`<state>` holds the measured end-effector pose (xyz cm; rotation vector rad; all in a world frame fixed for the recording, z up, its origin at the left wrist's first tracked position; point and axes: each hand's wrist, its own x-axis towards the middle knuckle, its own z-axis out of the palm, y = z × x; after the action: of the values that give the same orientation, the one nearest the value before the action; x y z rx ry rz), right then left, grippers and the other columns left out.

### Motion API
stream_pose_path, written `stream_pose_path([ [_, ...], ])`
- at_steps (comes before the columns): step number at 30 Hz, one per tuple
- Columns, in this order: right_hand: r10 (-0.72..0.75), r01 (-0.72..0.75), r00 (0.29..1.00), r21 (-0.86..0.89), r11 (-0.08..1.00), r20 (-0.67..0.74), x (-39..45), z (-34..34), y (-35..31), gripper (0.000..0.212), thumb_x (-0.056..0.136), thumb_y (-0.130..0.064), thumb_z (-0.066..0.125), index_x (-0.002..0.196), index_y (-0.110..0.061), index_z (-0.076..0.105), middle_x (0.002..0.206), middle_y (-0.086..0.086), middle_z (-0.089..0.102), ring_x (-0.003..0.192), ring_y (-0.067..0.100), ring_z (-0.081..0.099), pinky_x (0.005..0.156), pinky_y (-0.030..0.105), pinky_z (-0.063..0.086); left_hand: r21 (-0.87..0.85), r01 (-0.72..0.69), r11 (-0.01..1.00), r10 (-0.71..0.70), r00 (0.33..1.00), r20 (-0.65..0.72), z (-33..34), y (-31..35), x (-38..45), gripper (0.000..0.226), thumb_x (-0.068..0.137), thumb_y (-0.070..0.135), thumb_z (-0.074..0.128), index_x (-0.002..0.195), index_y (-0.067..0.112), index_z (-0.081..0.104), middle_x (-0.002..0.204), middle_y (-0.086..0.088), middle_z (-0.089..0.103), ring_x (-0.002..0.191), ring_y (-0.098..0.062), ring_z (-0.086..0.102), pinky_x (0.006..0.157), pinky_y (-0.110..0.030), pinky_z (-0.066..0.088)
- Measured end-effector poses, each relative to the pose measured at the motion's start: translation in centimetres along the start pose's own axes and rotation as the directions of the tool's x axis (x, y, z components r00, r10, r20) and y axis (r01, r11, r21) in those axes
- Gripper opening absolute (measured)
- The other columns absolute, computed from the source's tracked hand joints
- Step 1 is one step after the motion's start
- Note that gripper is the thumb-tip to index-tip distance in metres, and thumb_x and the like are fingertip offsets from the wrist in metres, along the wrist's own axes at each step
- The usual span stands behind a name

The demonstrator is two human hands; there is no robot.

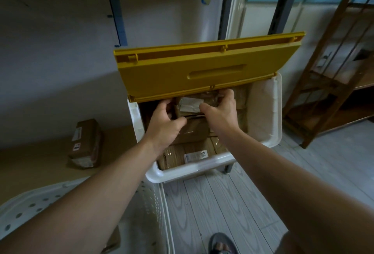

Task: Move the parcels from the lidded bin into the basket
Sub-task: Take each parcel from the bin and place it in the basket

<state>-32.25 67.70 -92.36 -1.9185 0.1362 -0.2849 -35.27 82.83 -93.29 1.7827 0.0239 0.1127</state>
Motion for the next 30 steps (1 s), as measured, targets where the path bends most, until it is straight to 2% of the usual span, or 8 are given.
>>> stream_pose_path([
  [4, 0.016, -0.016, 1.000, 0.030, 0.999, 0.006, -0.1, -0.5, 0.2, 0.057, 0.083, -0.025, 0.075, 0.129, -0.023, 0.041, 0.125, 0.001, 0.044, 0.096, 0.010, 0.051, 0.092, 0.038, 0.050, 0.026, -0.035, 0.999, 0.033, 0.998, 0.058, -0.2, 0.0, 0.0, 0.066, 0.090, 0.002, 0.069, 0.147, 0.021, 0.043, 0.114, 0.023, 0.056, 0.110, 0.000, 0.057, 0.100, -0.024, 0.045],
  [10, 0.025, -0.024, 1.000, 0.073, 0.997, -0.008, -0.2, -0.6, 0.3, 0.053, 0.080, -0.021, 0.077, 0.122, -0.022, 0.044, 0.107, -0.005, 0.055, 0.094, 0.012, 0.057, 0.087, 0.042, 0.055, 0.049, -0.038, 0.998, 0.032, 0.993, 0.111, 0.0, 0.3, -0.1, 0.055, 0.093, 0.002, 0.066, 0.126, 0.034, 0.036, 0.101, 0.031, 0.046, 0.074, 0.030, 0.048, 0.064, 0.006, 0.038],
  [18, -0.026, 0.025, 0.999, 0.050, 0.998, 0.021, -0.3, -0.4, 0.4, 0.056, 0.081, -0.021, 0.077, 0.124, -0.023, 0.041, 0.110, -0.006, 0.055, 0.097, 0.007, 0.056, 0.081, 0.032, 0.052, 0.046, -0.051, 0.998, 0.046, 0.994, 0.104, 0.3, 0.7, -0.5, 0.055, 0.093, 0.001, 0.066, 0.125, 0.033, 0.034, 0.105, 0.027, 0.047, 0.075, 0.036, 0.046, 0.064, 0.008, 0.037],
  [21, -0.004, 0.000, 0.998, 0.068, 0.998, 0.067, -0.2, 0.0, 0.1, 0.059, 0.081, -0.019, 0.077, 0.127, -0.020, 0.040, 0.112, -0.001, 0.057, 0.100, 0.018, 0.060, 0.084, 0.039, 0.054, 0.058, -0.074, 0.996, 0.068, 0.993, 0.099, 0.5, 0.7, -1.2, 0.056, 0.093, -0.001, 0.064, 0.124, 0.033, 0.033, 0.103, 0.030, 0.043, 0.071, 0.040, 0.042, 0.063, 0.009, 0.035],
  [24, 0.009, -0.016, 0.997, 0.096, 0.995, 0.074, -0.1, 0.4, -0.2, 0.061, 0.081, -0.016, 0.077, 0.128, -0.016, 0.040, 0.108, -0.002, 0.056, 0.098, 0.018, 0.058, 0.084, 0.040, 0.053, 0.058, -0.074, 0.996, 0.067, 0.992, 0.109, 0.2, 0.5, -1.3, 0.059, 0.092, 0.001, 0.065, 0.129, 0.036, 0.036, 0.113, 0.026, 0.051, 0.095, 0.028, 0.051, 0.082, 0.001, 0.043],
  [26, -0.004, -0.003, 0.997, 0.092, 0.996, 0.075, -0.1, 0.6, -0.1, 0.062, 0.081, -0.015, 0.077, 0.131, -0.016, 0.040, 0.109, -0.002, 0.056, 0.096, 0.015, 0.058, 0.083, 0.037, 0.053, 0.054, -0.066, 0.996, 0.059, 0.992, 0.115, 0.0, 0.7, -1.3, 0.067, 0.090, 0.006, 0.069, 0.142, 0.035, 0.036, 0.132, 0.013, 0.055, 0.120, 0.003, 0.053, 0.106, -0.025, 0.044],
  [28, -0.026, 0.022, 0.995, 0.047, 0.999, 0.093, -0.2, 0.5, 0.1, 0.064, 0.081, -0.014, 0.075, 0.135, -0.018, 0.040, 0.113, -0.001, 0.059, 0.098, 0.016, 0.061, 0.085, 0.041, 0.056, 0.065, -0.071, 0.995, 0.063, 0.991, 0.118, -0.1, 0.8, -1.3, 0.077, 0.087, 0.011, 0.071, 0.150, 0.034, 0.033, 0.144, 0.007, 0.051, 0.132, -0.011, 0.049, 0.114, -0.040, 0.040],
  [30, -0.041, 0.041, 0.991, 0.001, 0.999, 0.130, -0.1, 0.2, 0.5, 0.064, 0.083, -0.013, 0.072, 0.137, -0.020, 0.040, 0.112, -0.002, 0.062, 0.096, 0.016, 0.064, 0.084, 0.044, 0.059, 0.092, -0.070, 0.993, 0.060, 0.993, 0.104, -0.1, 0.6, -1.4, 0.081, 0.086, 0.017, 0.070, 0.153, 0.037, 0.029, 0.149, 0.006, 0.047, 0.135, -0.010, 0.044, 0.116, -0.042, 0.038],
])
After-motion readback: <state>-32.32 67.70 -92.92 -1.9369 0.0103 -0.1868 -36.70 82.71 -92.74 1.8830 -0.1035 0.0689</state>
